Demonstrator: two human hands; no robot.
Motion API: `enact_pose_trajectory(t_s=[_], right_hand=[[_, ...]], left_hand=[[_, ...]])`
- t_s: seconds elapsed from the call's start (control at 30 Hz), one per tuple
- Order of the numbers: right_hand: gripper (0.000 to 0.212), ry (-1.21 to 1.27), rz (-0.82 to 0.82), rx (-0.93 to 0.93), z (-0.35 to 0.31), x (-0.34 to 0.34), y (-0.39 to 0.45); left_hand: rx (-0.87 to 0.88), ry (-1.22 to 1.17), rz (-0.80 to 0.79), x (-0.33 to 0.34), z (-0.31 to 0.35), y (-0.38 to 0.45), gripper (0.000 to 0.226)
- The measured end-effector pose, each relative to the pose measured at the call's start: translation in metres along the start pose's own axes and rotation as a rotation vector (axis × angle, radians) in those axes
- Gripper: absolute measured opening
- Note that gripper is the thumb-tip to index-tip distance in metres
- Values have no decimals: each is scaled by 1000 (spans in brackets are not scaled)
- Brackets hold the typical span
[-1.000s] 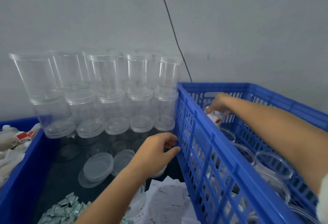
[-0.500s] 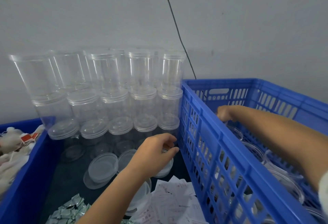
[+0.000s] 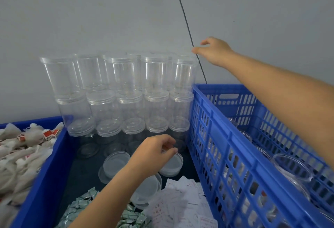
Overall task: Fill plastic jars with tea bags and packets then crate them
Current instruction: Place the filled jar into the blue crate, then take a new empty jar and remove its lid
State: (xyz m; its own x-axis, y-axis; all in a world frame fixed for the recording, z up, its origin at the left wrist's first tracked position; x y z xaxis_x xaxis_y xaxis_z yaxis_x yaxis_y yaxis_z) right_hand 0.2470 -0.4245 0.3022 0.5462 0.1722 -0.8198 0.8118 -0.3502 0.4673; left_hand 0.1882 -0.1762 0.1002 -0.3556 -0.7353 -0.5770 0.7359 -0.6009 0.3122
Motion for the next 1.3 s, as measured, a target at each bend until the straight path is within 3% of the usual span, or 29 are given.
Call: enact_pose_trajectory(t_s=[0.1, 0.17, 0.37, 0.53, 0.67, 0.73, 0.83, 0.87, 0.97, 1.1, 1.2, 1.3], right_hand=[[94, 102, -119, -6, -26, 20, 2], [102, 65, -172, 13, -34, 37, 3], [97, -29, -95, 85, -38, 50, 3], [100, 9, -74, 90, -42, 5, -9], [97, 36, -150, 83, -59, -26, -43], [94, 123, -250, 70, -71, -30, -71], [48, 271, -461, 34, -94, -13, -116], [45, 295, -536, 42, -102, -3, -131], [75, 312, -754, 167, -112, 32, -164], [76, 416, -1043, 263, -121, 67, -203], [90, 382, -1271, 331, -122, 91, -223], [88, 337, -1471, 343, -122, 110, -237]], left_hand=[[-1, 11, 19, -9, -3, -5, 24], [-7, 15, 25, -14, -7, -10, 25], [-46, 30, 64, -27, -18, -19, 25], [-43, 13, 144, -39, -3, -19, 24], [11, 13, 243, -51, 23, -27, 32], [49, 36, 303, -57, 38, -35, 39], [110, 136, 383, -63, 56, -57, 48], [135, 181, 418, -64, 62, -68, 50], [184, 454, 481, -61, 70, -102, 58], [111, 899, 411, -58, 57, -139, 76], [47, 1163, 313, -59, 44, -161, 86], [129, 1334, 246, -55, 33, -173, 82]])
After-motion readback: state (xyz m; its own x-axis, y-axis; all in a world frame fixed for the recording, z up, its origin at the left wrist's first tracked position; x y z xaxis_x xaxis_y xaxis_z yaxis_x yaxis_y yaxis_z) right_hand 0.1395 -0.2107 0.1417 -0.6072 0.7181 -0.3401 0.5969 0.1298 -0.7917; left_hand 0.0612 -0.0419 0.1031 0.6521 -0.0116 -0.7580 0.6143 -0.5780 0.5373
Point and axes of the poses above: each hand's wrist, its own y-axis towards the middle knuckle, its own x-axis out of the palm, z = x × y, the point moved 2 cm from there along y, towards the middle knuckle, and after that the axes turned 13 degrees about -y, right-handed, at the moved point
